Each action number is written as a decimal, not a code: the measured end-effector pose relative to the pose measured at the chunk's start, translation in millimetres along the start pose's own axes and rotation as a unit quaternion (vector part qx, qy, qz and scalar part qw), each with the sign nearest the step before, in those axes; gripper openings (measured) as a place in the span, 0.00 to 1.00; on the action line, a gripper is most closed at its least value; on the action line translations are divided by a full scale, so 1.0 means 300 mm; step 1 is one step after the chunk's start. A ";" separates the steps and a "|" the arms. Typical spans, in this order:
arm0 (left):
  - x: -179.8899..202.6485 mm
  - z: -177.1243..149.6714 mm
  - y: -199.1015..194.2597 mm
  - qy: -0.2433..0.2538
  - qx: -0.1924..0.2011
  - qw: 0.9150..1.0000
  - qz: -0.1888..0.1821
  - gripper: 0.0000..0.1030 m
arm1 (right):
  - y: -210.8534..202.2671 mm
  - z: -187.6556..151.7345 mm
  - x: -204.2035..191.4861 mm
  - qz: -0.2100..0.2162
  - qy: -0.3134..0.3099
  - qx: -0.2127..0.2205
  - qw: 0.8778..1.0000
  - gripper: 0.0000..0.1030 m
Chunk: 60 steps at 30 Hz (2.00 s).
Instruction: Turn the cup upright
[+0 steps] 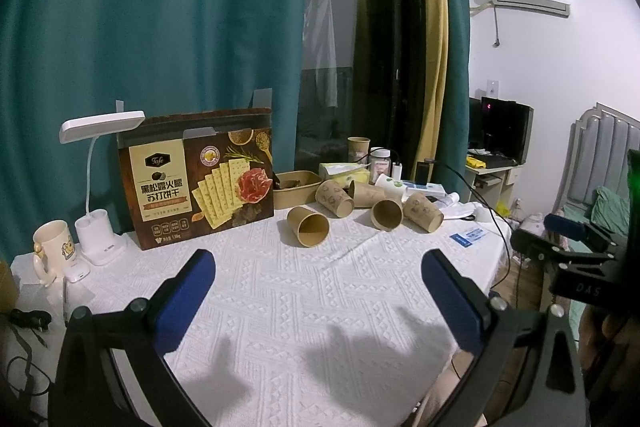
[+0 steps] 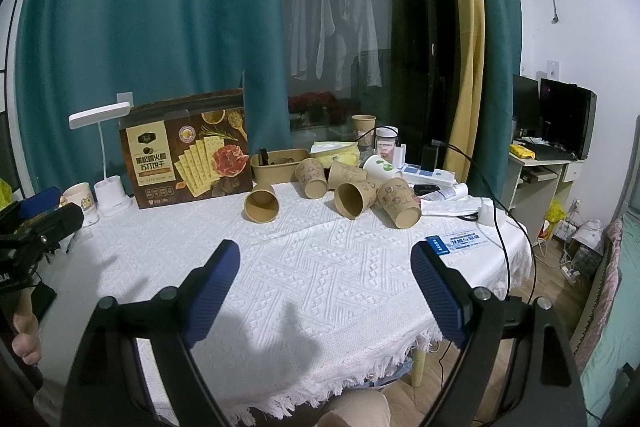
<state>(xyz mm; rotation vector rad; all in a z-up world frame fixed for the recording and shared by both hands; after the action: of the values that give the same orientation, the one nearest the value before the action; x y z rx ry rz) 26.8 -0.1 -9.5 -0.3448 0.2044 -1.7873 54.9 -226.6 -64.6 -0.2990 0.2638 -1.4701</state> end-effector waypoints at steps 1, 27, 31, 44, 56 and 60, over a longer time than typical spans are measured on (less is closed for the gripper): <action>0.001 -0.001 -0.001 0.000 0.000 1.000 0.000 1.00 | 0.002 -0.001 -0.001 0.000 0.000 0.000 1.000 0.83; 0.013 0.033 -0.026 -0.003 0.004 1.000 -0.009 1.00 | -0.012 0.006 -0.004 -0.001 0.002 0.001 1.000 0.83; 0.014 0.027 -0.023 -0.002 0.005 1.000 -0.011 1.00 | -0.015 0.005 -0.008 0.000 0.002 0.001 1.000 0.83; 0.012 0.023 -0.022 -0.003 0.004 1.000 -0.011 1.00 | -0.019 0.008 -0.005 0.001 0.003 0.000 1.000 0.83; 0.015 0.038 0.129 0.005 -0.046 0.999 -0.027 1.00 | 0.108 0.016 0.033 -0.003 0.009 -0.021 1.000 0.83; -0.021 0.045 0.293 -0.011 -0.108 0.993 -0.048 1.00 | 0.269 0.010 0.087 -0.025 0.010 -0.042 0.999 0.83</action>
<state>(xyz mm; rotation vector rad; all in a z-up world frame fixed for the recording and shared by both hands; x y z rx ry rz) 113.3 -14.8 -25.5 -0.5364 0.3724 -1.8590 133.5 -246.4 -90.3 -0.3611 0.3363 -1.5141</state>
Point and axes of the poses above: each gripper's, at about its wrist camera, not at the fingertips, and y roughly the way its jaws point, x to its right, z to its top, the point moved 3 cm from there along y, roughly the way its jaws point, and after that the axes turned 13 degrees about -z, right-handed, at the moved point
